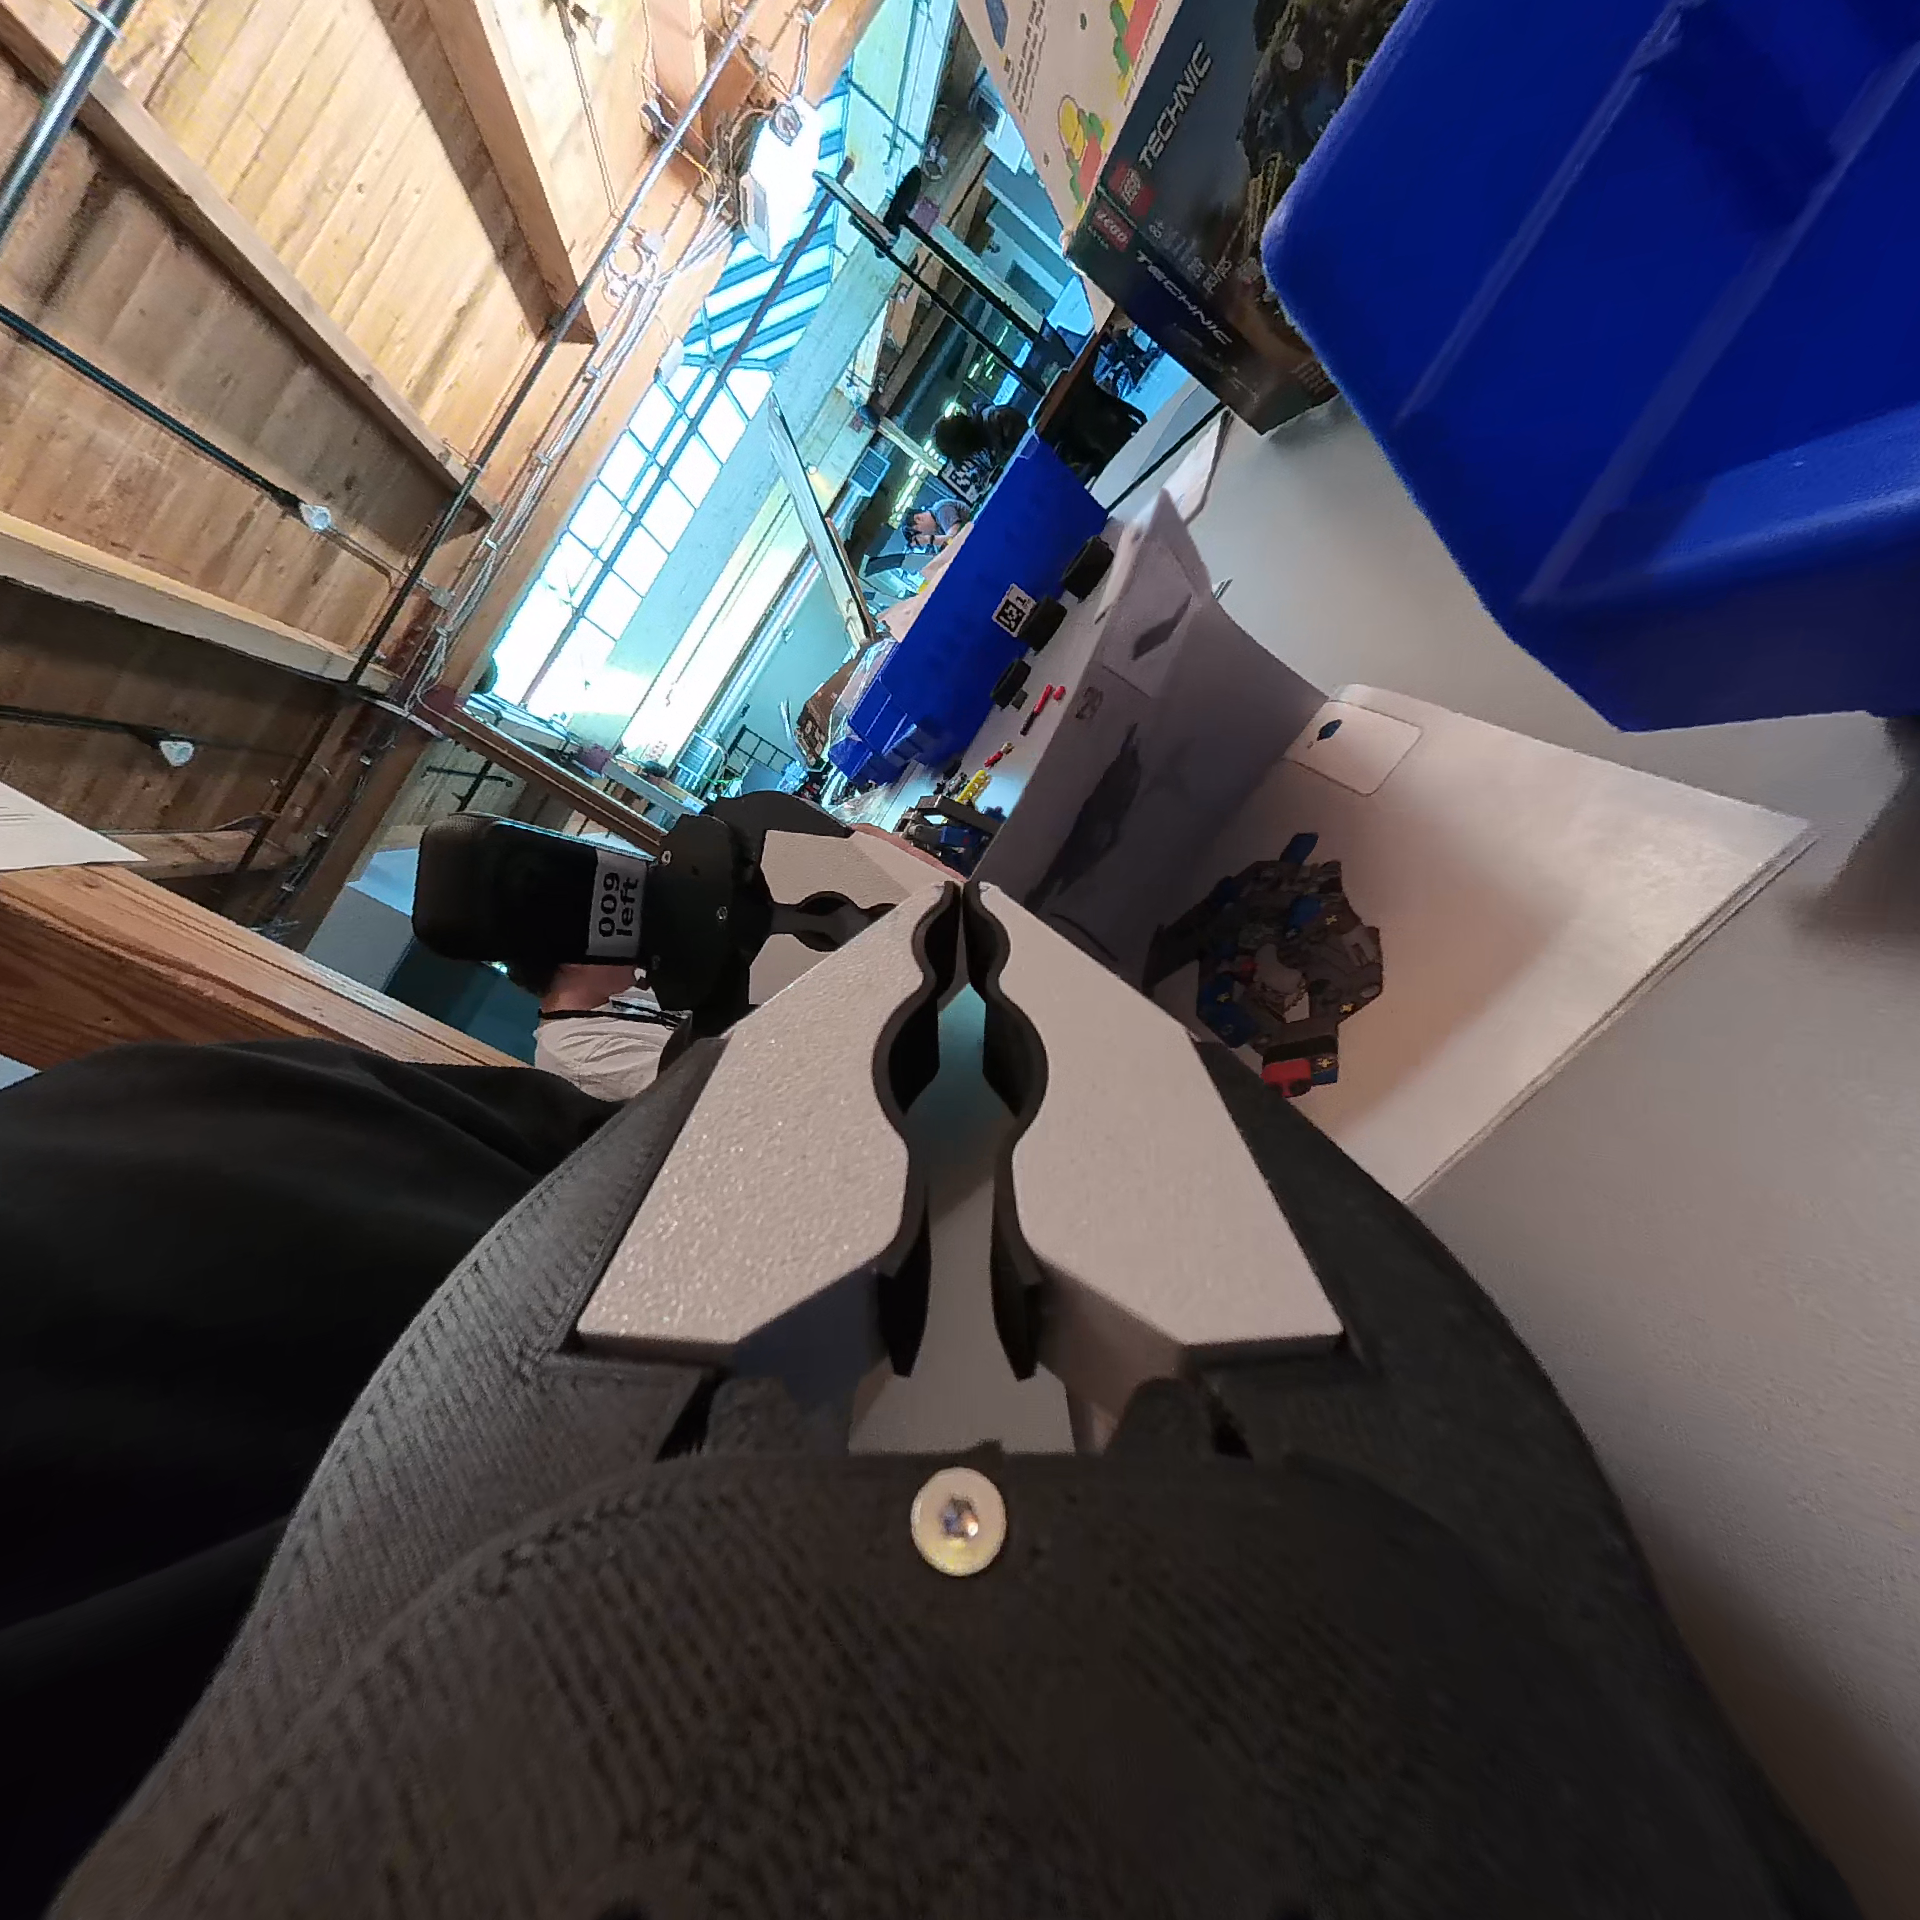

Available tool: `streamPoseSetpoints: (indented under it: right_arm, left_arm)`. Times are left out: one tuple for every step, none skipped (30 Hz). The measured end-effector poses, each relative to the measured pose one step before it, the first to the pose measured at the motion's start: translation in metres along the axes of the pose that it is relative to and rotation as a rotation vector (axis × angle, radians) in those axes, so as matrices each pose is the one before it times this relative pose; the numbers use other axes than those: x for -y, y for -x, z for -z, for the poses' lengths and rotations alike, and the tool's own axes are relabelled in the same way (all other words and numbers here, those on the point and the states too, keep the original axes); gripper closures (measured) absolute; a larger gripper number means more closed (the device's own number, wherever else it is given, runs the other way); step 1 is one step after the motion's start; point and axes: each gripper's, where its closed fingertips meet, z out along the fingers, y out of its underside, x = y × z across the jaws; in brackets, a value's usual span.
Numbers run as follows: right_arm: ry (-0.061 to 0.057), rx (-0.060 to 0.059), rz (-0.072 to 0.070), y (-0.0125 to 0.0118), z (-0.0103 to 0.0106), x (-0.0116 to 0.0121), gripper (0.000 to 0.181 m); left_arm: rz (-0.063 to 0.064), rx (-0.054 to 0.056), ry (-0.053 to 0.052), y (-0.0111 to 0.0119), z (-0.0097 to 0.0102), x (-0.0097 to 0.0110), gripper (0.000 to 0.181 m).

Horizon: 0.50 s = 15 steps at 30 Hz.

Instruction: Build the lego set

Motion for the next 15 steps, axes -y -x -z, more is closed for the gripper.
streamPoseSetpoints:
  right_arm:
    - [-0.0031, -0.0013, 0.0006, -0.00022, -0.00022, 0.00044, 0.181]
    - [-0.0027, -0.0045, -0.0002, -0.00070, -0.00008, 0.00034, 0.181]
    - [-0.0005, -0.0054, 0.0016, -0.00069, -0.00024, 0.00015, 0.181]
    - [0.0001, 0.0005, 0.0023, 0.00017, -0.00015, -0.00023, 0.181]
    - [0.0000, 0.0007, -0.0016, -0.00004, 0.00001, -0.00017, 0.181]
    - [-0.0050, -0.0001, -0.0030, -0.00025, 0.00011, 0.00084, 0.181]
    - [-0.0098, 0.0047, -0.0024, 0.00059, 0.00014, 0.00125, 0.181]
    - [-0.0049, 0.0015, -0.0020, 0.00019, -0.00053, 0.00055, 0.181]
    - [0.0026, -0.0105, 0.0016, -0.00138, -0.00108, -0.00061, 0.181]
    - [0.0083, -0.0159, 0.0063, -0.00180, -0.00154, -0.00138, 0.181]
    - [0.0079, -0.0155, 0.0075, -0.00171, -0.00166, -0.00125, 0.181]
    - [-0.0022, -0.0209, 0.0056, -0.00272, -0.00149, 0.00031, 0.181]
    - [0.0014, -0.0244, 0.0068, -0.00304, -0.00147, -0.00034, 0.181]
    - [0.0108, -0.0143, 0.0108, -0.00124, -0.00164, -0.00164, 0.181]
    - [0.0108, -0.0136, 0.0125, -0.00115, -0.00170, -0.00169, 0.181]
  left_arm:
    - [0.0001, 0.0008, -0.0007, -0.00002, -0.00022, 0.00016, 0.181]
    - [0.0007, 0.0009, -0.0007, 0.00007, -0.00005, 0.00010, 0.181]
    - [0.0009, 0.0006, -0.0008, 0.00019, 0.00000, -0.00002, 0.181]
    - [0.0034, 0.0004, -0.0012, 0.00031, 0.00009, 0.00003, 0.181]
    - [0.0066, -0.0002, -0.0038, 0.00038, 0.00025, 0.00035, 0.181]
    - [0.0089, -0.0013, -0.0065, 0.00041, 0.00035, 0.00062, 0.181]
    - [0.0107, -0.0015, -0.0054, 0.00053, 0.00031, 0.00042, 0.181]
    - [0.0102, -0.0008, -0.0028, 0.00046, 0.00021, 0.00011, 0.181]
    - [0.0063, -0.0008, 0.0008, 0.00027, -0.00018, -0.00023, 0.181]
    - [0.0000, 0.0006, 0.0042, 0.00004, -0.00044, -0.00071, 0.181]
    - [-0.0060, -0.0001, 0.0062, -0.00038, -0.00048, -0.00088, 0.181]
    - [-0.0073, -0.0017, 0.0057, -0.00079, -0.00039, -0.00089, 0.181]
    - [-0.0046, -0.0014, 0.0038, -0.00069, -0.00035, -0.00073, 0.181]
    - [-0.0006, -0.0019, 0.0013, -0.00059, -0.00024, -0.00042, 0.181]
    - [0.0031, -0.0028, -0.0009, -0.00055, -0.00016, -0.00023, 0.181]
